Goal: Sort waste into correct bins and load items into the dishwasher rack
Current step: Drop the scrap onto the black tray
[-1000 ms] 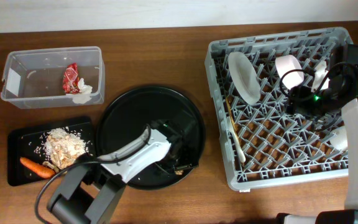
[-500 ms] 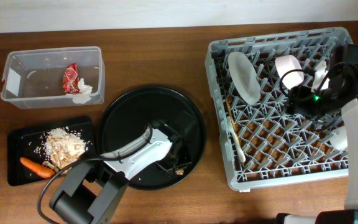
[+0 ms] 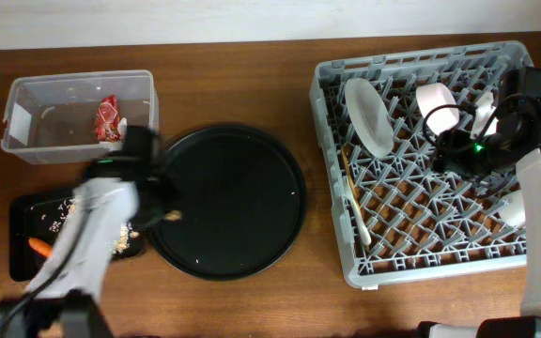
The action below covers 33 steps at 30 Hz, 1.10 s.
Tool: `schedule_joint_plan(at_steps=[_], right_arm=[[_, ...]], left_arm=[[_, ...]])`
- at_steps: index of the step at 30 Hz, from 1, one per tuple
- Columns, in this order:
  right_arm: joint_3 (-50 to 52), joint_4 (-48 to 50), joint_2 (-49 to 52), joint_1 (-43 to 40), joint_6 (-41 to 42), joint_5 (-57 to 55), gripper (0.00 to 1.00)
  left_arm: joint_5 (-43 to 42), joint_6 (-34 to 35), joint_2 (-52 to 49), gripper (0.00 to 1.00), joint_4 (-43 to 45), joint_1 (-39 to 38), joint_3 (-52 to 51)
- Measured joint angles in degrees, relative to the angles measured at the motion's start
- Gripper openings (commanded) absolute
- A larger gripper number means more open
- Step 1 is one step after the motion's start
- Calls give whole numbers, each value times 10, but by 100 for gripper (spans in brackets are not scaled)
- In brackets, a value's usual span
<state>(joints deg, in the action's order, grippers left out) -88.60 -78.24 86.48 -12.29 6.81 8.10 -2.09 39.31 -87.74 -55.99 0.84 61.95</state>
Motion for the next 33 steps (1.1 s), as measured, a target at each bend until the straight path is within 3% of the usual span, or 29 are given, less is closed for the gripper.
schedule_joint_plan(at_steps=[3,8,17,23,26,33], right_arm=[[0,0,0,0,0,0,75],[0,0,0,0,0,0,75],[0,0,0,0,0,0,75],[0,0,0,0,0,0,75],[0,0,0,0,0,0,75],[0,0,0,0,0,0,77]], left_arm=[[16,-17,17,9,0,115,2],[37,-25,6,9,9,240,2],[84,-25,-76,10,46,315,2],[94,-33,-102,33,53,319,2],[97,-34,-102,52,53,319,2],[97,-38,-101,58,20,319,13]])
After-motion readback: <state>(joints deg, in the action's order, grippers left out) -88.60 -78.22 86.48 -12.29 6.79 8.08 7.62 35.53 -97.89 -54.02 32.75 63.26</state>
